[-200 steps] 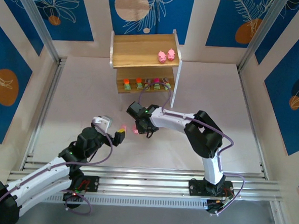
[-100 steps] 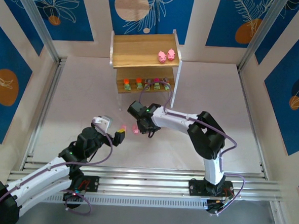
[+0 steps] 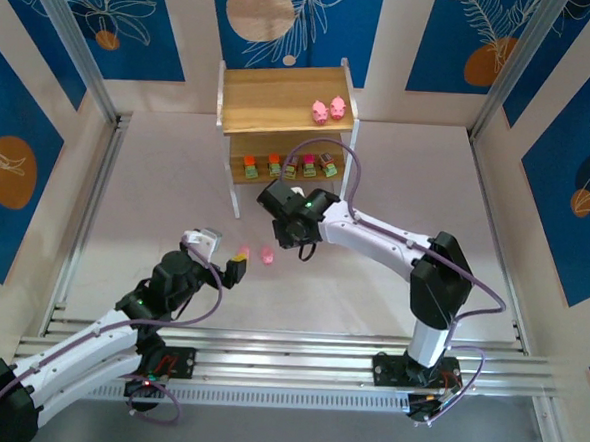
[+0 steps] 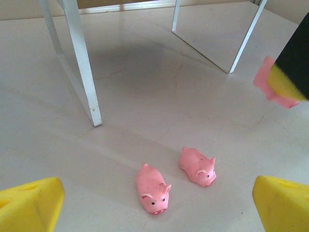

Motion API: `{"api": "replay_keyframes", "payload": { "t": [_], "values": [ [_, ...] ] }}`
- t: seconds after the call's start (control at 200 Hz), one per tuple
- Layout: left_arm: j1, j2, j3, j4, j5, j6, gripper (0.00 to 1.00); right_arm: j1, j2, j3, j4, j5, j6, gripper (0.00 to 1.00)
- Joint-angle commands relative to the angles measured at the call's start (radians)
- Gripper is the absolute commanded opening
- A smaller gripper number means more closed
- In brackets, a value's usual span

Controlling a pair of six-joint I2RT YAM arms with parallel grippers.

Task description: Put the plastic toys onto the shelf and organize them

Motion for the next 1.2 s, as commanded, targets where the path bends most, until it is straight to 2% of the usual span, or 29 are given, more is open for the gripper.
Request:
{"api": "replay_keyframes", "payload": {
  "t": [0.0, 0.685, 1.196],
  "values": [
    [0.012, -0.008, -0.002, 0.016, -0.007, 0.006, 1.0, 0.008, -0.054, 0.064, -0.07, 0.023, -0.027, 0.3],
    [0.012, 0.011, 0.001, 0.028, 0.016, 0.017, 1.0, 0.001, -0.082, 0.389, -0.211, 0.105, -0.138, 0.3],
    [0.01, 0.051, 0.01, 0.041, 0.059, 0.025, 1.0, -0.052, 0.021, 0.755, -0.3, 0.138, -0.271, 0.3]
  ]
}}
